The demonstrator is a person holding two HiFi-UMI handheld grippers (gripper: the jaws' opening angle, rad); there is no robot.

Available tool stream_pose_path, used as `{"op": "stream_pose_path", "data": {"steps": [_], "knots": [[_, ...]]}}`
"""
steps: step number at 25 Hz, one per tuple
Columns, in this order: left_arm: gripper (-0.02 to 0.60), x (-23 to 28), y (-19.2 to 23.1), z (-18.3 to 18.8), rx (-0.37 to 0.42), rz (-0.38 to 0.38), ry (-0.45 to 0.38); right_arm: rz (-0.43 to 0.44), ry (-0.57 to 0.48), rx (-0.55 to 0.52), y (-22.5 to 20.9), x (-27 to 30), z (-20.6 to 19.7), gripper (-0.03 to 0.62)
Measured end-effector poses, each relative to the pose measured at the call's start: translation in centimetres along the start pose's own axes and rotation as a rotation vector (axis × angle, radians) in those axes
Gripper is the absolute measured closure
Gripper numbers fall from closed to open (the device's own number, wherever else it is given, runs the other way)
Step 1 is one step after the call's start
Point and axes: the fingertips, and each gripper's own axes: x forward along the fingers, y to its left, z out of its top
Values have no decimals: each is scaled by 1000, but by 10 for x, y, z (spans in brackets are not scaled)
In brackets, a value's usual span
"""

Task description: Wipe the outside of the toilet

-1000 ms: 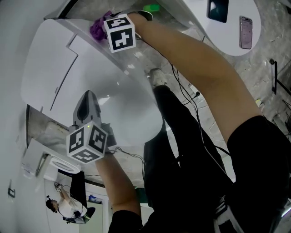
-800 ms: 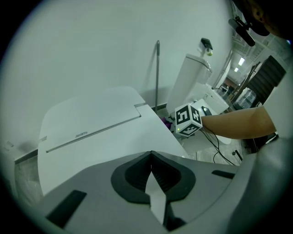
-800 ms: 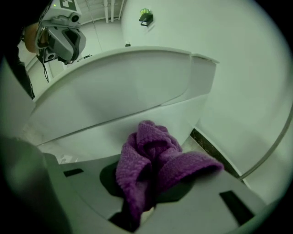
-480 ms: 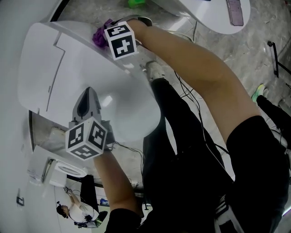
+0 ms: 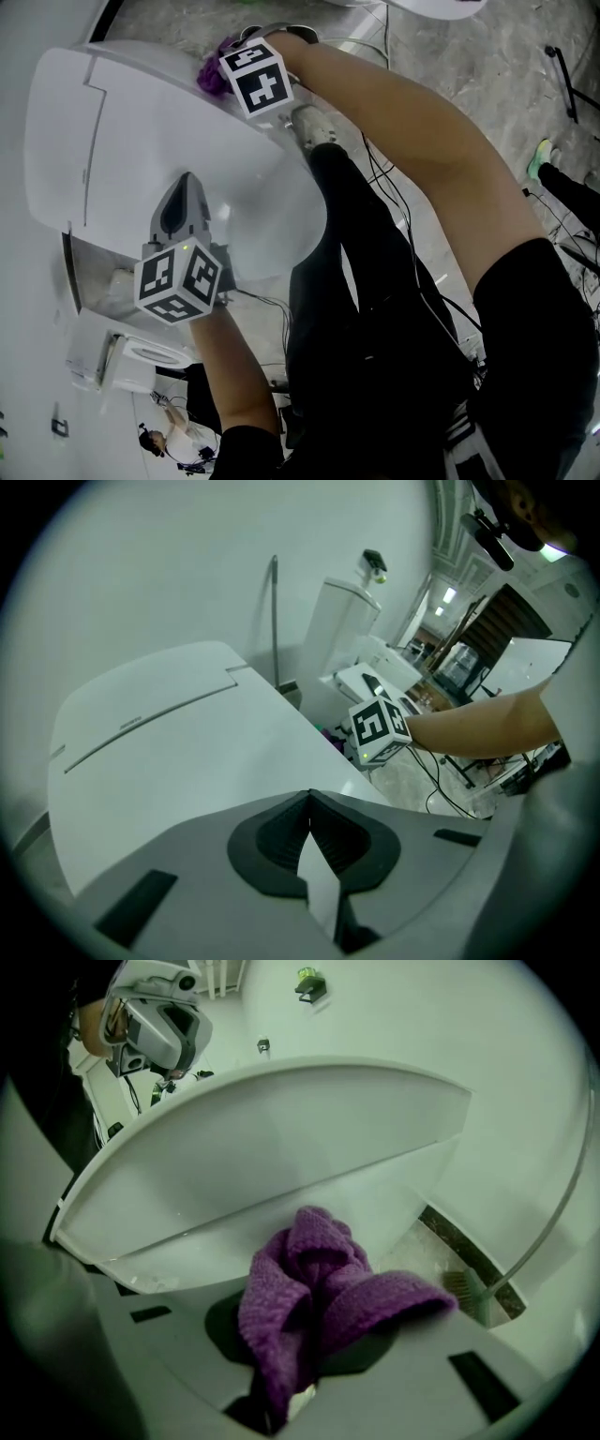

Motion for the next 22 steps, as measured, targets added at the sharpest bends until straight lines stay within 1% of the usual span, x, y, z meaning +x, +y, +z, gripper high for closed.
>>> {"op": "stream_pose_path", "data": {"steps": [3,7,11,14,18,22], "knots": [[575,1,-11,-15,36,-28,20,9,1,24,25,-1,-9,512],[575,0,-23,-32,92,-59,49,-16,-7,76,56,-4,-18,513],[575,2,-38,-48,133,-85,65,-4,-19,125,88,-7,-31,514],[575,2,-48,-59,168,-103,80,-1,-10,131,112,-11,-39,514],[575,-4,-66,-68,204,-139,80,-2,0,132,137,-17,-45,514],[575,-7,-84,-87,222,-168,96,-4,13,124,160,-20,-52,514]]}}
